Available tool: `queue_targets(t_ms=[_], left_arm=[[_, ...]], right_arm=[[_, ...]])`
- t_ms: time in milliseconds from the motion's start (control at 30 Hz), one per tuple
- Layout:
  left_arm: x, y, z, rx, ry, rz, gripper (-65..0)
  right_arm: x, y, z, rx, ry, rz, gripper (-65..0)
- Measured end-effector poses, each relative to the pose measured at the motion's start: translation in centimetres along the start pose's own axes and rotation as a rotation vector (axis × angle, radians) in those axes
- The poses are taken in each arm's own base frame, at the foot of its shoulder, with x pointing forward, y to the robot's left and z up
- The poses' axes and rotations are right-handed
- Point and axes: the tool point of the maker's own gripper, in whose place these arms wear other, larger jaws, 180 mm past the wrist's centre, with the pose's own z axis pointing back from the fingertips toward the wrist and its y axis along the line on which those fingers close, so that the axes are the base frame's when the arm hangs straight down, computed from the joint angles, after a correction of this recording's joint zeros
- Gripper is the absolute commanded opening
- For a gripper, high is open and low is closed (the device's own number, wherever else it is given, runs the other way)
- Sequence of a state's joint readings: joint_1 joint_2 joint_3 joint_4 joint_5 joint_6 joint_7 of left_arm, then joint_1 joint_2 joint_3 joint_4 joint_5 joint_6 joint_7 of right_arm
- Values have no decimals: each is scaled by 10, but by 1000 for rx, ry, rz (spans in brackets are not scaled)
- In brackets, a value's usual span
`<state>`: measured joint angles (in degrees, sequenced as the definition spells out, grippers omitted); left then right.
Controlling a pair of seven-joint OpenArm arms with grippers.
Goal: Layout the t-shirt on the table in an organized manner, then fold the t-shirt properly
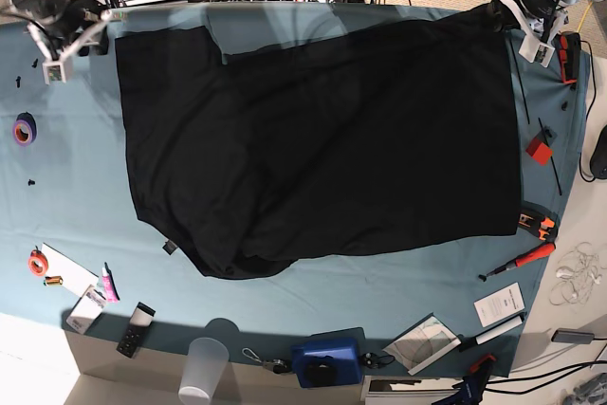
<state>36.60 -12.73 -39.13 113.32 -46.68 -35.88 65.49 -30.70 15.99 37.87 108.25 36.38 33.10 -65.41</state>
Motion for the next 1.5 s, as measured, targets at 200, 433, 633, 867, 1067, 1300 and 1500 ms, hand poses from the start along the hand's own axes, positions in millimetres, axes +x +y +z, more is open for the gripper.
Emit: queue_targets(t_ms=[200, 433, 633, 867, 1067, 1300, 1500], left_arm=[[0, 0, 0, 0, 0, 0, -650], [0, 0, 0, -1, -1, 1, -650], [1, 0, 0, -1, -4, 1, -650], [3, 0, 0, -1, -16, 0, -650], [4, 0, 0, -1, -20, 1, -650], [5, 0, 0, -1, -22, 0, -650], [5, 0, 0, -1, -26, -1, -650]], right_arm=[[-5, 1, -9, 41, 5, -46, -438], [-6, -14, -7, -18, -6, -56, -438], [-7, -20, -8, -15, -26, -97, -439], [-9, 9, -21, 246, -64, -206, -439], [-14, 31, -17, 366, -37, -255, -439], [-13, 30, -17, 360, -41, -254, -439], [-9, 32, -23, 352, -49, -236, -511]])
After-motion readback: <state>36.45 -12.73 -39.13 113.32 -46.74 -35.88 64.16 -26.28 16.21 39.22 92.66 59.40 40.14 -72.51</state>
